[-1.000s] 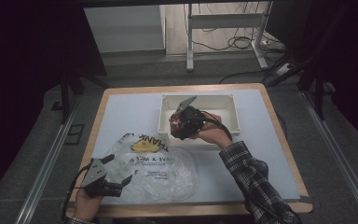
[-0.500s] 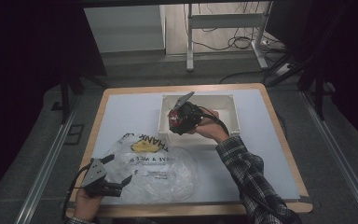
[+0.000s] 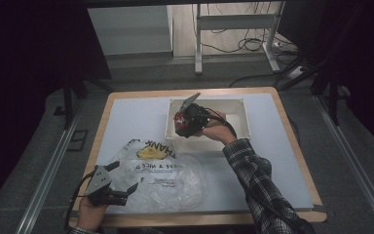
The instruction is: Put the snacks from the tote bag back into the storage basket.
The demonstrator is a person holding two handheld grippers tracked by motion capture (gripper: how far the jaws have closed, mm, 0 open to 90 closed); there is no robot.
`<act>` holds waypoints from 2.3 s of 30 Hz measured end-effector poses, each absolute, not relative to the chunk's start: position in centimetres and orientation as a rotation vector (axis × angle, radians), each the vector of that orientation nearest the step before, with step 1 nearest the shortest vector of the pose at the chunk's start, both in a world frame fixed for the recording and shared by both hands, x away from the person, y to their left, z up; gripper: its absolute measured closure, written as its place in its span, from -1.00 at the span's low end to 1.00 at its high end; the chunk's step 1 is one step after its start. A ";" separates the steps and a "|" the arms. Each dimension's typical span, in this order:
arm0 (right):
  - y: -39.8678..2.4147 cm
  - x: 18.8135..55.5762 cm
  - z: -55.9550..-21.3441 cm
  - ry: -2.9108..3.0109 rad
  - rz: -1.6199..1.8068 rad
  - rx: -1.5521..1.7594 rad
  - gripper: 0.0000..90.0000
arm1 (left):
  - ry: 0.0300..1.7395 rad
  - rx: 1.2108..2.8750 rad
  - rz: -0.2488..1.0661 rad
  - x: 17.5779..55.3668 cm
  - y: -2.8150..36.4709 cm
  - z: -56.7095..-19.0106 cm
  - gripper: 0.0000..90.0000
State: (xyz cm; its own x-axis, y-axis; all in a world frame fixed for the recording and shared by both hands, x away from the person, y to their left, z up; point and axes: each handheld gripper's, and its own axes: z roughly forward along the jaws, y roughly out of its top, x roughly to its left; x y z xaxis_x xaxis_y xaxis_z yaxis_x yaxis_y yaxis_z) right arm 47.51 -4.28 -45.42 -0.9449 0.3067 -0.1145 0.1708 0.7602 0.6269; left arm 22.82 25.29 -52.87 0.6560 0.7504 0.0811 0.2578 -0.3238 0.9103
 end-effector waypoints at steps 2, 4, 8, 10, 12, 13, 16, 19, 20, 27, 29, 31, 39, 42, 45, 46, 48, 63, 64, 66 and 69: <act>-4.2 47.7 -45.5 2.747 0.940 0.377 -0.43 | 0.797 1.882 0.623 22.8 25.3 -52.9 -0.98; -4.1 47.9 -45.6 2.753 0.944 0.366 -0.43 | 0.797 1.882 0.623 22.8 25.3 -52.9 -0.98; -3.9 48.3 -45.8 2.758 0.940 0.358 -0.43 | 0.797 1.881 0.623 22.8 25.3 -52.9 -0.98; -3.7 48.5 -45.9 2.760 0.937 0.355 -0.43 | 0.797 1.880 0.622 22.8 25.3 -52.9 -0.98; -3.5 48.8 -46.0 2.761 0.933 0.358 -0.43 | 0.793 1.884 0.624 22.8 25.3 -52.8 -0.98; -3.5 48.9 -46.1 2.763 0.936 0.360 -0.43 | 0.792 1.885 0.624 22.8 25.3 -52.8 -0.98; -3.2 49.3 -46.3 2.763 0.936 0.367 -0.43 | 0.792 1.884 0.623 22.8 25.3 -52.8 -0.98; -2.9 49.7 -46.7 2.769 0.928 0.368 -0.43 | 0.790 1.884 0.623 22.8 25.3 -52.8 -0.98; -2.8 49.9 -46.8 2.772 0.924 0.369 -0.43 | 0.790 1.884 0.623 22.8 25.3 -52.8 -0.98; -2.4 50.7 -48.0 2.791 0.924 0.359 -0.43 | 0.789 1.883 0.621 22.8 25.3 -52.8 -0.98; -2.3 50.9 -48.3 2.796 0.921 0.351 -0.43 | 0.789 1.882 0.620 22.8 25.3 -52.8 -0.98; -2.3 51.1 -48.5 2.797 0.919 0.346 -0.43 | 0.789 1.883 0.620 22.8 25.3 -52.8 -0.98; -2.1 51.8 -48.8 2.801 0.907 0.352 -0.43 | 0.785 1.882 0.617 22.8 25.3 -52.8 -0.98; -2.1 52.0 -48.9 2.805 0.906 0.348 -0.43 | 0.785 1.881 0.617 22.8 25.3 -52.8 -0.98; -2.0 52.1 -49.0 2.806 0.907 0.338 -0.43 | 0.785 1.881 0.617 22.8 25.3 -52.8 -0.98; -2.0 52.1 -49.1 2.807 0.902 0.340 -0.43 | 0.785 1.881 0.616 22.8 25.3 -52.8 -0.98; -2.0 52.2 -49.3 2.809 0.897 0.336 -0.43 | 0.785 1.881 0.616 22.8 25.3 -52.8 -0.98; -2.0 52.9 -50.8 2.815 0.885 0.338 -0.43 | 0.785 1.883 0.617 22.8 25.3 -52.9 -0.98; -2.0 52.9 -50.9 2.813 0.882 0.336 -0.43 | 0.785 1.883 0.617 22.8 25.3 -52.9 -0.98; -2.0 52.9 -51.0 2.815 0.881 0.333 -0.43 | 0.785 1.884 0.617 22.8 25.3 -52.9 -0.98; -1.9 53.0 -51.2 2.820 0.869 0.318 -0.43 | 0.785 1.884 0.616 22.8 25.3 -52.9 -0.98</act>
